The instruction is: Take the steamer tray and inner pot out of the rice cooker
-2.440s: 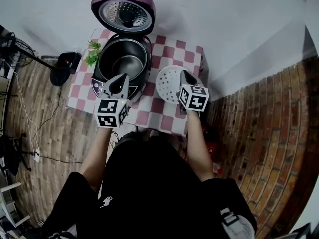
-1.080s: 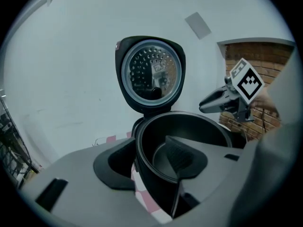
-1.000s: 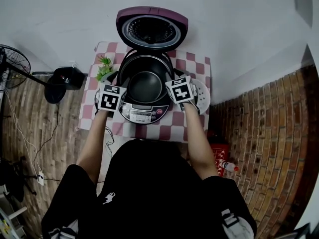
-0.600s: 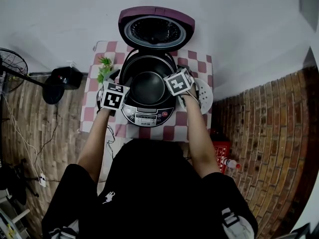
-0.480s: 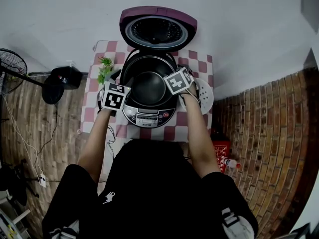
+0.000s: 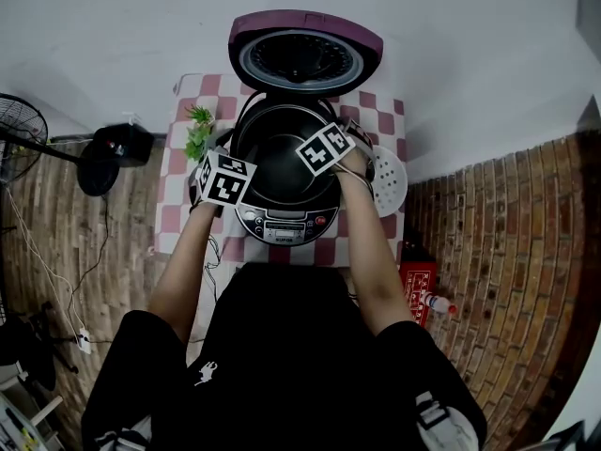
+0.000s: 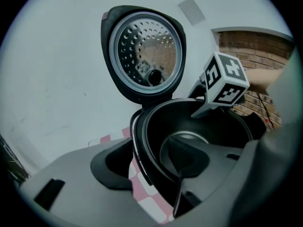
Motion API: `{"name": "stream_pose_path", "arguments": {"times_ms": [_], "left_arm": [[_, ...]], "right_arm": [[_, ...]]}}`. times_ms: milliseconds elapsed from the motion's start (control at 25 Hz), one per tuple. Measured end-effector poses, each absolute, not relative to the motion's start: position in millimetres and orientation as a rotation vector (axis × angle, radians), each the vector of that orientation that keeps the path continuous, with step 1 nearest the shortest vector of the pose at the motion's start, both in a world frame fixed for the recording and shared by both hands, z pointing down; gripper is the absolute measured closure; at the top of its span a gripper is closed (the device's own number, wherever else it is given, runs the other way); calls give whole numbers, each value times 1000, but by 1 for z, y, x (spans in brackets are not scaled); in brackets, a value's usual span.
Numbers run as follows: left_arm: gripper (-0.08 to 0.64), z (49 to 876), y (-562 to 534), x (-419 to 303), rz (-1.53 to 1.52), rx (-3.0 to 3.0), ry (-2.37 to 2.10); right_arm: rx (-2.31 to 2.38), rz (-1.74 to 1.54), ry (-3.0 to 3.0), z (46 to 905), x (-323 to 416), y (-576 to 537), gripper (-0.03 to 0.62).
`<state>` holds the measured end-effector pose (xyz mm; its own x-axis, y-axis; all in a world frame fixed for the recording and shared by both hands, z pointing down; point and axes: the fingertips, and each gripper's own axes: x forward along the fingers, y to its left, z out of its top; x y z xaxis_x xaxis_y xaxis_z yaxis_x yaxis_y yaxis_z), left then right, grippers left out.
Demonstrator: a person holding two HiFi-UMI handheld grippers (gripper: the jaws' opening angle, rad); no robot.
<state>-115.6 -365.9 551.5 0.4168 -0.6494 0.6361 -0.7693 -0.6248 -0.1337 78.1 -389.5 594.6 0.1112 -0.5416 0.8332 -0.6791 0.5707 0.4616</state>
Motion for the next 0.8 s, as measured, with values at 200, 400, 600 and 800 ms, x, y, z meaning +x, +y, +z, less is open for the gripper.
{"name": "stream_pose_path", "arguments": {"times_ms": [200,400,600,800], "left_arm": [[325,554,-368,-113,1009,2490,-1248],[325,557,-367,-110,1022,2492,-1235],[316,558,-368,-110,1008,2484,-1224],[329,566,-369,-114,995,2424,-1203]], "right_arm": [[1038,56,-1490,600,82,-391,308],[1061,89,-1525,596,82,-392,333],[1096,78,-1572,576,76,-395,368],[1103,7,-1588,563,72,-392,378]]}}
